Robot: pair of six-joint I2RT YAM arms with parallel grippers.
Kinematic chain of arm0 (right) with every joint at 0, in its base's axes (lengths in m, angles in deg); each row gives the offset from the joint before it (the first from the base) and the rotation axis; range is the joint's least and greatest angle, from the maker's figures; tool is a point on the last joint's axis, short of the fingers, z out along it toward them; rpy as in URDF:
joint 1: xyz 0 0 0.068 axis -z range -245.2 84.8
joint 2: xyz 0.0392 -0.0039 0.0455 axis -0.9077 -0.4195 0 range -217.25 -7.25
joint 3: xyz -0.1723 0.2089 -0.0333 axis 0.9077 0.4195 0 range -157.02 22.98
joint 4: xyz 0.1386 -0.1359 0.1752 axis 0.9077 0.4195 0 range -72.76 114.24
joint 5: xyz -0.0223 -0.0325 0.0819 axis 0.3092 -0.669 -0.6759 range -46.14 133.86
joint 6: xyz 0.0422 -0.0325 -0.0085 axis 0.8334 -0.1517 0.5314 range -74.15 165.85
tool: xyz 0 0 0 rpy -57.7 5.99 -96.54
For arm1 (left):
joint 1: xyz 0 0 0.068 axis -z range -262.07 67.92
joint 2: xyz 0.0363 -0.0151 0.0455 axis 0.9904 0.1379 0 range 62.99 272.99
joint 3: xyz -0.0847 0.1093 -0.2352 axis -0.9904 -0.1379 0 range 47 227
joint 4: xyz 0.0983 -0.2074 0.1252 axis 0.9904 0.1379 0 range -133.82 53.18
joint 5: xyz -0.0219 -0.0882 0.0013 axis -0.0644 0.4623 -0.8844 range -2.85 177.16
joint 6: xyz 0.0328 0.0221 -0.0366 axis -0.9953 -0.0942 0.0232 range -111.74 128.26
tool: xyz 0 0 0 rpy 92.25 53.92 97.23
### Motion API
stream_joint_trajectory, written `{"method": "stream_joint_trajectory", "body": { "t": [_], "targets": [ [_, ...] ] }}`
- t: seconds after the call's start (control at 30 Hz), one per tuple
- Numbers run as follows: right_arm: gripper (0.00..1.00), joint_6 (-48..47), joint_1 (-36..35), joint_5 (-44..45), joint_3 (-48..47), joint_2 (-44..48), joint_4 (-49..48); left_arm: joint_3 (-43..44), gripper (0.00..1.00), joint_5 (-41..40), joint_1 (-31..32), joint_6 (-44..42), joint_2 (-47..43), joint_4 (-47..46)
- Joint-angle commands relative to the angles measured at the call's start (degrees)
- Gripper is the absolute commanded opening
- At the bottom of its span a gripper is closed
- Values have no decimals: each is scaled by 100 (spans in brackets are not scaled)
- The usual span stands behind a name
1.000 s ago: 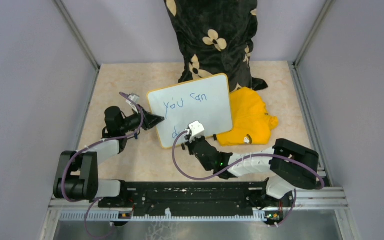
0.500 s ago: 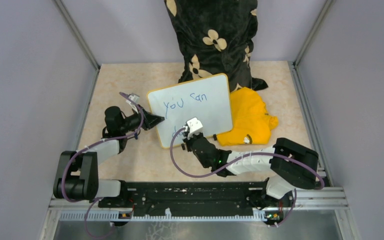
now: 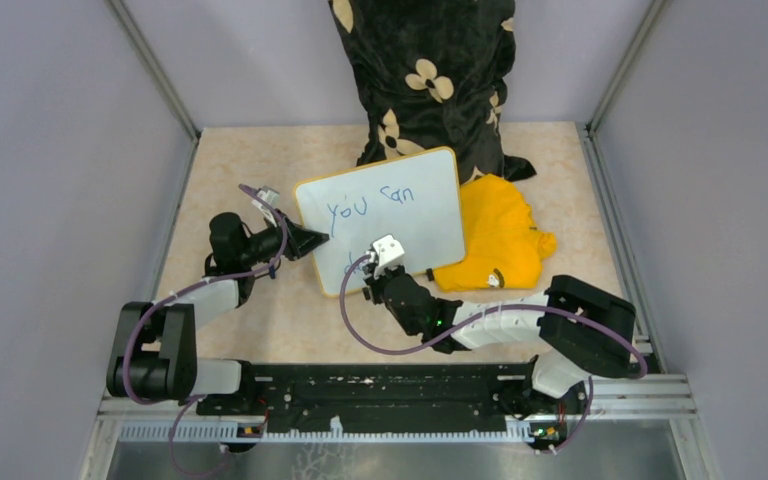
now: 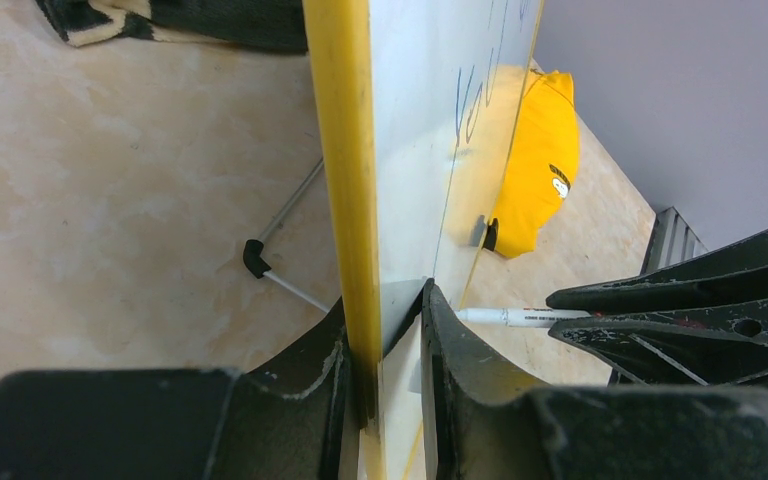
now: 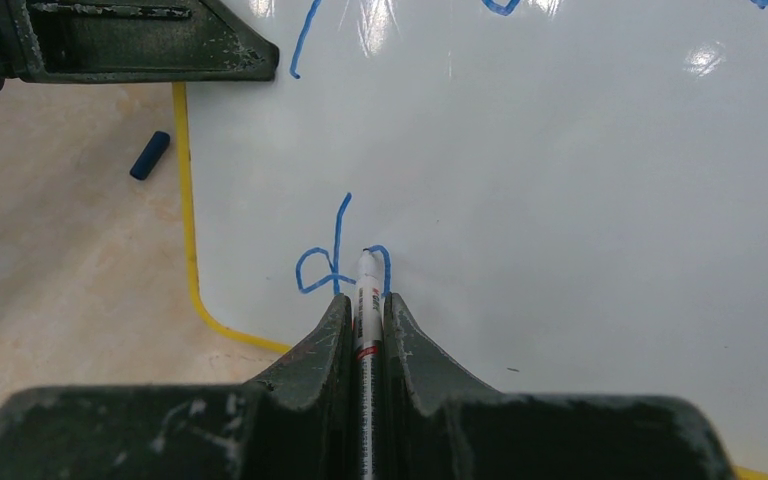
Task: Write a sentence on the whiteboard
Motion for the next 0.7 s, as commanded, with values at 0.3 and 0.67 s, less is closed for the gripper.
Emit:
{"method": "stream_joint_trajectory", "body": {
  "t": [0.3, 0.67],
  "targets": [
    [0, 278, 81, 0, 162, 106, 129, 40, 0, -526, 12, -488, 68, 304],
    [0, 397, 82, -189, 352, 1047, 120, 39, 0, -518, 12, -488, 74, 305]
  ]
}}
